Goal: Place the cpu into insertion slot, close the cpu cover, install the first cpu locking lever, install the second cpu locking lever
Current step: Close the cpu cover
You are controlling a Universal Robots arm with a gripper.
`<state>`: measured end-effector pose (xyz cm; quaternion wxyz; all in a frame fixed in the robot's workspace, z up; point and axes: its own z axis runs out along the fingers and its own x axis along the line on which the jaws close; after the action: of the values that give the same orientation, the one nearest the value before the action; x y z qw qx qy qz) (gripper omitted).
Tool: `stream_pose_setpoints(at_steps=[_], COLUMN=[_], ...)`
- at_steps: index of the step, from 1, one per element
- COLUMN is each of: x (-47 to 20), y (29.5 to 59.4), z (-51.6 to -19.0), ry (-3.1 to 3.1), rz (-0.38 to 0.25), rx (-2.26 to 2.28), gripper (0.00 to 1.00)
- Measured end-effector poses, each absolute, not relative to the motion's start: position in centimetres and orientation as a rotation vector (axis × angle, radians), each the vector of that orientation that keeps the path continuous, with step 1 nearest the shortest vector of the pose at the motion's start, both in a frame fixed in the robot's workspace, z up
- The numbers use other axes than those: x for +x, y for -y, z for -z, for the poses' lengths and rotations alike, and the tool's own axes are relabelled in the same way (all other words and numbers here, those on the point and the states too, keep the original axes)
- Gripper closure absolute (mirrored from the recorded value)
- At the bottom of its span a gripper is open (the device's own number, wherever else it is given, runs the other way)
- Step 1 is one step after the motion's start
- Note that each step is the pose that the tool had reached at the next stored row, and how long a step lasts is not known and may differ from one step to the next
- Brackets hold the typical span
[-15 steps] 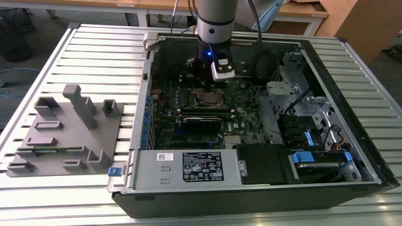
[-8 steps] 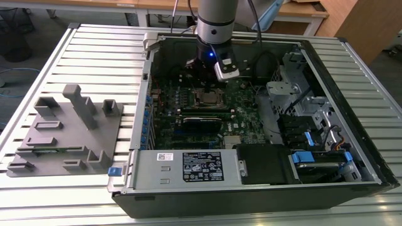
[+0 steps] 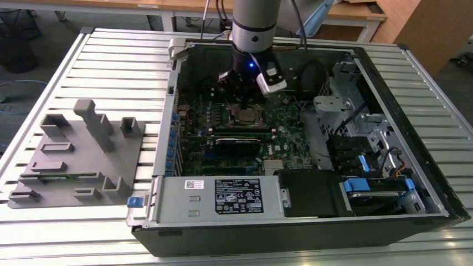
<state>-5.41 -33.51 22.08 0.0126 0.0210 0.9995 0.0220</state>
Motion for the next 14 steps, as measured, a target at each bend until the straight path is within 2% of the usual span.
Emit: stream_pose_setpoints(at_steps=[14], x=[-5.63], y=[33.66], z=[-21.98], ry=[-3.117], rz=[-0.07], rx=[-0.023], gripper=[0.89])
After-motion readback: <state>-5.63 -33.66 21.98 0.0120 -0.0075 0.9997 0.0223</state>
